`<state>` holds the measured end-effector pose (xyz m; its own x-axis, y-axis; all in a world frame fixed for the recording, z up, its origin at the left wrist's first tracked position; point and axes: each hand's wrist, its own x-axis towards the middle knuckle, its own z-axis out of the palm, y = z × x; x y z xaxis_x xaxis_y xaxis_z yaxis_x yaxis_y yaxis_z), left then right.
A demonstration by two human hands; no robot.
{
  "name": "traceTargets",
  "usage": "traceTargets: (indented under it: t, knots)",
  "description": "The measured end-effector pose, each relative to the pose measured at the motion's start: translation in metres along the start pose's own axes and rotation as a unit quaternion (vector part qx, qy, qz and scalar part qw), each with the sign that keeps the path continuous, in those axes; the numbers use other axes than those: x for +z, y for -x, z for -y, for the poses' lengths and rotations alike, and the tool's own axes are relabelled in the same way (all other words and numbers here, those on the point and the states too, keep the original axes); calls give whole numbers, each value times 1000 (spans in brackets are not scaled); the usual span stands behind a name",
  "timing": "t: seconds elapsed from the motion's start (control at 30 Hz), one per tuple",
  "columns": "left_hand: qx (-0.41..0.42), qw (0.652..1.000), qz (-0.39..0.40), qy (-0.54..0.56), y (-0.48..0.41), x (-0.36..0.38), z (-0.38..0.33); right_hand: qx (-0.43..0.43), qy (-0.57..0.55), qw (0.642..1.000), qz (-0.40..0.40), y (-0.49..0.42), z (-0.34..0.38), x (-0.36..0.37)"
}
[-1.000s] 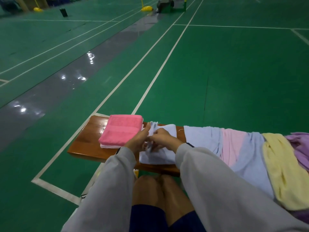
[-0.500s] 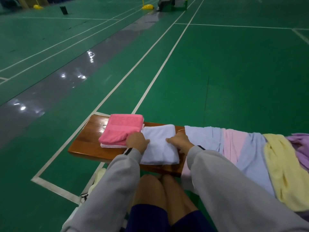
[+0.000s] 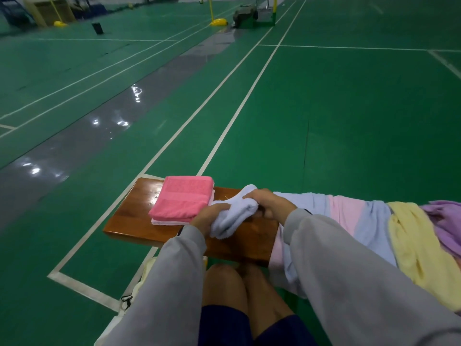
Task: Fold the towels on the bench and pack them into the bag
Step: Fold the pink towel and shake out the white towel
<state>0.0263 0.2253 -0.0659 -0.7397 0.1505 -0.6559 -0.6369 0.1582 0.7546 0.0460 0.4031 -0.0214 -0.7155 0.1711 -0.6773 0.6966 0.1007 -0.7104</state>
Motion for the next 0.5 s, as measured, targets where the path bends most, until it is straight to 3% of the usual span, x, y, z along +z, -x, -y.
traceTargets:
  t: [0.1,0.33,0.43,0.5]
  knots:
    - [106,992,-66,3,-1,-19,-19,-32,-15,999,7,4,21,1]
    - [270,957,-105,-22,2,-107,-85,-120,-119,984,54,-12,88,59]
    - [251,959,-130,-38,-17,-152,-85,-111,-136,984,39,-30,86,101]
    - [175,960,-166,-140,-42,-178,-65,-83,-80,993,21,-48,58,128]
